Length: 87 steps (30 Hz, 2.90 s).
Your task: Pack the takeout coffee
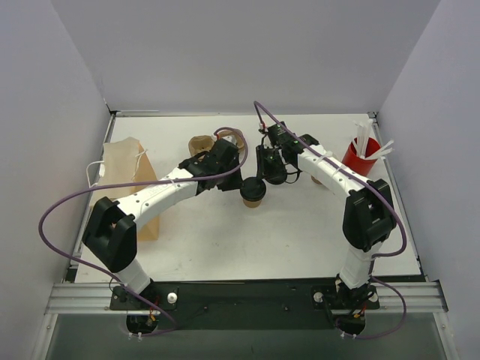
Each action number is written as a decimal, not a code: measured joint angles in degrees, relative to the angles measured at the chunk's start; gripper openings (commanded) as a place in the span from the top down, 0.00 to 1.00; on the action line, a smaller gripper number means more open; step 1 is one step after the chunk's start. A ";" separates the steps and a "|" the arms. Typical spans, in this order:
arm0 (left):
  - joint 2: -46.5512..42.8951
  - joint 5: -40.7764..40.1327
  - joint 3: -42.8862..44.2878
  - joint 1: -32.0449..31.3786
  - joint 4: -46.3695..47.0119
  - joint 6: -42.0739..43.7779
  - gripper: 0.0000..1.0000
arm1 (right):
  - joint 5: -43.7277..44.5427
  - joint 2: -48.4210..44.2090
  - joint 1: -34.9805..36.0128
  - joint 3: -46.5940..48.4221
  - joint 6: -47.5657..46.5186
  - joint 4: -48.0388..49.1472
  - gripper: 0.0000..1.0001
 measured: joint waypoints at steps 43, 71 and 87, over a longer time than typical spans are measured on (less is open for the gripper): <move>7.76 -3.43 4.24 -0.04 0.22 1.90 0.75 | 9.51 -5.09 4.17 -10.14 13.27 6.58 0.79; 5.81 -1.25 9.77 1.27 -5.60 7.67 0.65 | 5.99 -5.99 2.14 -3.30 7.48 1.27 0.69; 7.10 0.74 7.28 0.83 -4.17 5.09 0.65 | 4.68 -1.66 2.19 -2.97 4.39 0.13 0.71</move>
